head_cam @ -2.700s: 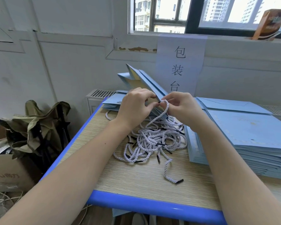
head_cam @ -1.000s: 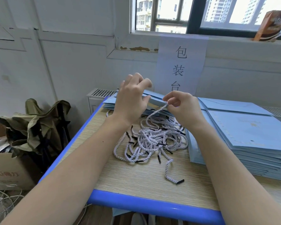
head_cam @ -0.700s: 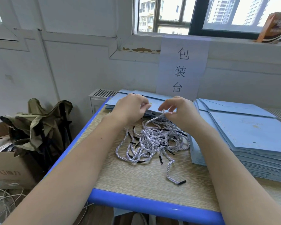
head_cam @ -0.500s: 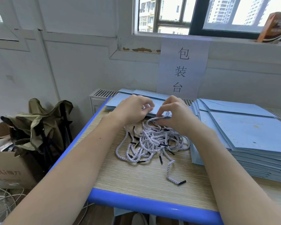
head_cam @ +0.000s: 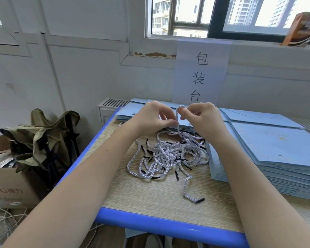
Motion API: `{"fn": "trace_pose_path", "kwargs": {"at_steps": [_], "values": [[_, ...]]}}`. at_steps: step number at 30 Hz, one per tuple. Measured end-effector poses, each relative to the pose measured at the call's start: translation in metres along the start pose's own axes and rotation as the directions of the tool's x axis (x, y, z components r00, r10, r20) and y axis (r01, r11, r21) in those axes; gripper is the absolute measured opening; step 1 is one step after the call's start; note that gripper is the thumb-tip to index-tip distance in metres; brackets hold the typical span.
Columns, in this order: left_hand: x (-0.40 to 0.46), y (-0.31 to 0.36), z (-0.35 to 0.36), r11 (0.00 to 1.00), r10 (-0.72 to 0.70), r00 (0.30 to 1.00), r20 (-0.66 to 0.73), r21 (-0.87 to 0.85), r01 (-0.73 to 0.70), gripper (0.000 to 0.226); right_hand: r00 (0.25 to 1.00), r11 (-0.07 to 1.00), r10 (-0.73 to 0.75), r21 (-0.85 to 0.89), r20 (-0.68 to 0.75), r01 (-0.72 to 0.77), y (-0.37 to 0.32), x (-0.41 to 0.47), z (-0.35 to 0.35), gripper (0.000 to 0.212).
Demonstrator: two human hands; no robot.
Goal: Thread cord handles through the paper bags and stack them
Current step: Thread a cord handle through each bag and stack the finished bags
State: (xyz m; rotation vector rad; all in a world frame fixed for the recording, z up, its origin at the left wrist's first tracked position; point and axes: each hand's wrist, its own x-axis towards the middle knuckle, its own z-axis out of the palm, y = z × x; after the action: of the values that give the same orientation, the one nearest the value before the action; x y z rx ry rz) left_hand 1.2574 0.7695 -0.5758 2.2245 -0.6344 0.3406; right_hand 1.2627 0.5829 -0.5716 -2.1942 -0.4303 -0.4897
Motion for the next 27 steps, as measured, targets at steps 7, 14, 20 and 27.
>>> {"fn": "trace_pose_path", "kwargs": {"at_steps": [7, 14, 20, 27], "values": [[0.002, 0.001, 0.004, 1.0, 0.004, 1.0, -0.019, -0.024, -0.004, 0.007, 1.0, 1.0, -0.014, 0.01, -0.019, 0.014, -0.002, -0.001, -0.001, 0.031], [0.005, 0.001, -0.006, 0.977, -0.093, 0.96, -0.263, -0.208, 0.038, 0.016, 0.999, 0.999, -0.04, 0.028, 0.031, 0.039, 0.001, 0.001, -0.003, 0.023], [0.002, 0.012, -0.009, 0.955, -0.091, 0.968, -0.234, -0.295, 0.018, 0.016, 0.983, 0.994, -0.104, 0.036, 0.152, 0.099, -0.005, -0.004, 0.005, 0.022], [0.004, 0.001, -0.011, 0.993, -0.121, 0.976, -0.18, -0.009, 0.121, 0.019, 0.992, 0.999, -0.032, 0.046, 0.122, 0.026, -0.002, -0.001, 0.005, 0.03]]}}
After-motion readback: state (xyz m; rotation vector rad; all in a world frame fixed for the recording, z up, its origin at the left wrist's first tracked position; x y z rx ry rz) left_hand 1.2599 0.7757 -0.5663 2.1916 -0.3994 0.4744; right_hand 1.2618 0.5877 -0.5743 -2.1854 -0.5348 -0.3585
